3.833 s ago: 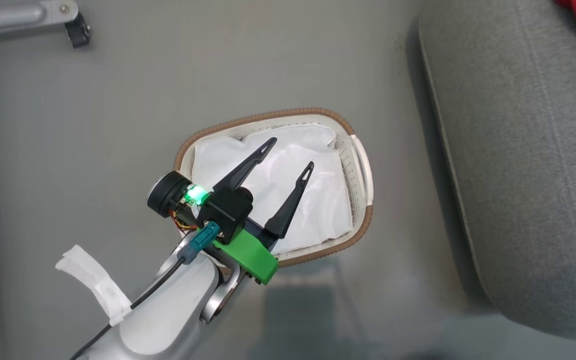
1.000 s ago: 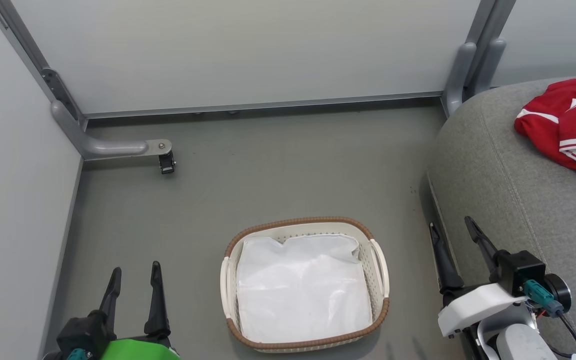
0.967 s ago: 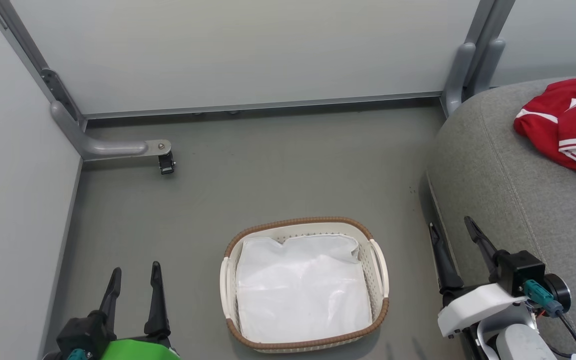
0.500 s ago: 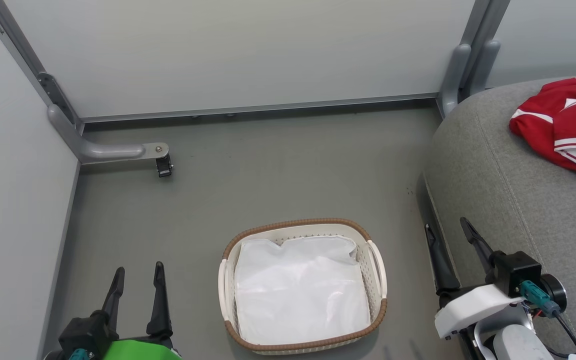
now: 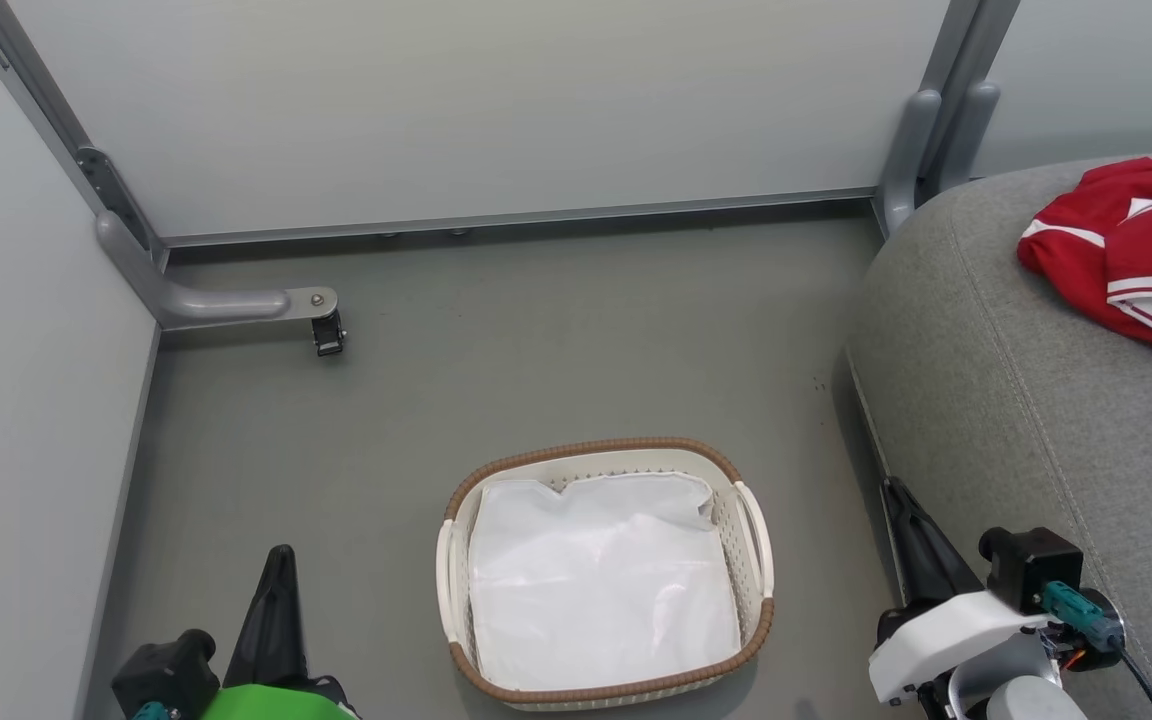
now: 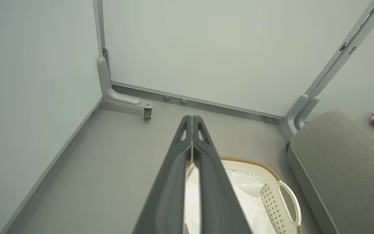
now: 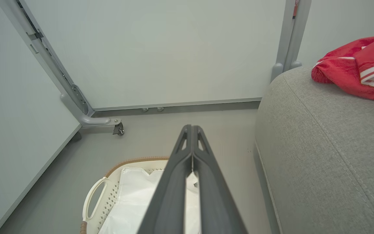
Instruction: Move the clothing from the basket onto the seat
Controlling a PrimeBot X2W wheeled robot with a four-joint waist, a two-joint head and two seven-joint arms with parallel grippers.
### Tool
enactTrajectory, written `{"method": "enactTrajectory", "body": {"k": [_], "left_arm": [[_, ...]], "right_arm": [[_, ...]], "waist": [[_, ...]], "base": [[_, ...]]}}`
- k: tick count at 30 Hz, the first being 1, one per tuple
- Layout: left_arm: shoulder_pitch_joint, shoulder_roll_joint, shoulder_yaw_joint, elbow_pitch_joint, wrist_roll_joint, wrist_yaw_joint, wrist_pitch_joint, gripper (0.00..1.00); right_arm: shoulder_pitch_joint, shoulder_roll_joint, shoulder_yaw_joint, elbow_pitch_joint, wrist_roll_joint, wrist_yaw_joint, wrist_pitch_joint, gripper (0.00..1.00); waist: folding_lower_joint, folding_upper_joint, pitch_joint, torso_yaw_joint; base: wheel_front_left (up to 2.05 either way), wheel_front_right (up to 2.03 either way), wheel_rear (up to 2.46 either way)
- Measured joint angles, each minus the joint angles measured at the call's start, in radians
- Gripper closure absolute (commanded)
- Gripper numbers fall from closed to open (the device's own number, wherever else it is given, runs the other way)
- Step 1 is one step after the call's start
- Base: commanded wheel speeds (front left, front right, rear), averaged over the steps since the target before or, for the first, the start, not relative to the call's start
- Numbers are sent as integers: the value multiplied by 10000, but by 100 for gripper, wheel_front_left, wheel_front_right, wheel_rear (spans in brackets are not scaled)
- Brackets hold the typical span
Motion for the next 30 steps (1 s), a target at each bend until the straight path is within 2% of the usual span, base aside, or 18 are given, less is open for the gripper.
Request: {"method": "enactTrajectory", "body": {"k": [30], "left_arm": [[-438,77,456,71,-4893,-132,1191,100]], "right_arm": [[-8,-109,-566,-174,5342,0,1225,100]], "waist": [[1,0,-131,-126]], "base": [[0,0,0]]}}
